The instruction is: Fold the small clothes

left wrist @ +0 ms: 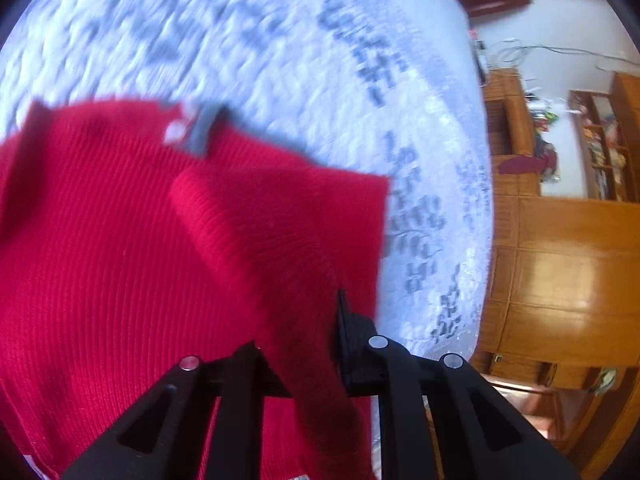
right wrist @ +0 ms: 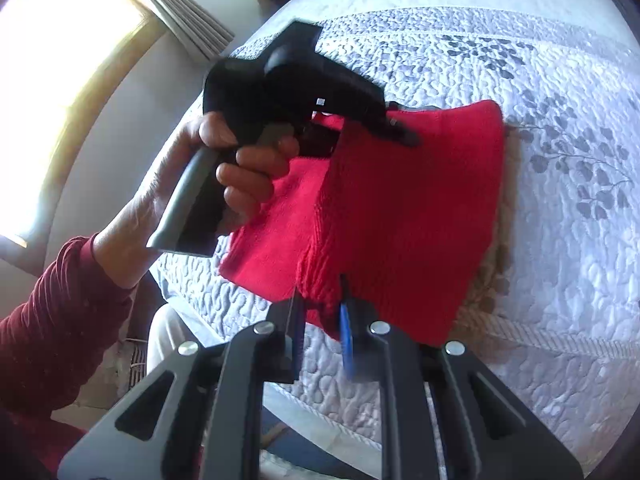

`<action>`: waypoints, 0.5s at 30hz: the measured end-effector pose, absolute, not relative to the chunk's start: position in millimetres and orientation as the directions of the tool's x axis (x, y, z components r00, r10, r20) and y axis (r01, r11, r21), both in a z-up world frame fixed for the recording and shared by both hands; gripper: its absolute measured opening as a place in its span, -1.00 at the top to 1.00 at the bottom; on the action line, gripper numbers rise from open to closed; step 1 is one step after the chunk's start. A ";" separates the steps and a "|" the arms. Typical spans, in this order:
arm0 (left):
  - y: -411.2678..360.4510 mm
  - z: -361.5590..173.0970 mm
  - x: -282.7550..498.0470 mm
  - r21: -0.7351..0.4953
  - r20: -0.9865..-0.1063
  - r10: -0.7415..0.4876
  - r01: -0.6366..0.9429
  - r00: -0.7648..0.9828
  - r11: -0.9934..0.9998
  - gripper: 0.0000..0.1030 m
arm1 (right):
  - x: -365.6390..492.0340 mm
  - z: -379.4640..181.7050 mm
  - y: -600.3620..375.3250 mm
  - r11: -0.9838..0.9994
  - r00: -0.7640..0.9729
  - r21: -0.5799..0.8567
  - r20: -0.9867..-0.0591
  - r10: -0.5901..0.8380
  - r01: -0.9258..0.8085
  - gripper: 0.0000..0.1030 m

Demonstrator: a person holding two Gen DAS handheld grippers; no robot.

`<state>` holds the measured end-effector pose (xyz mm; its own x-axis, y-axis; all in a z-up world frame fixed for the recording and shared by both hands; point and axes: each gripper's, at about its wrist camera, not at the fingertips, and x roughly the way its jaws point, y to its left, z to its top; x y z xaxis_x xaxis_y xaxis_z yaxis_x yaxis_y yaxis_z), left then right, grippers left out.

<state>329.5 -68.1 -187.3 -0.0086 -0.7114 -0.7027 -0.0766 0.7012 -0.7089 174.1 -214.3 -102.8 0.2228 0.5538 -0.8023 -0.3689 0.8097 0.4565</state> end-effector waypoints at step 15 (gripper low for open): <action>30.0 -107.1 336.8 -0.647 -0.746 -0.651 0.080 0.141 0.758 0.74 | 189.4 -85.6 -96.6 0.720 0.150 0.501 -0.762 0.630 -0.480 0.74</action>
<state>336.8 30.0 -107.1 0.1415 -0.6510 -0.7458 0.0801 0.7584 -0.6468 189.4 -96.6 -85.6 0.1500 0.6300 -0.7620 -0.4803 0.7201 0.5008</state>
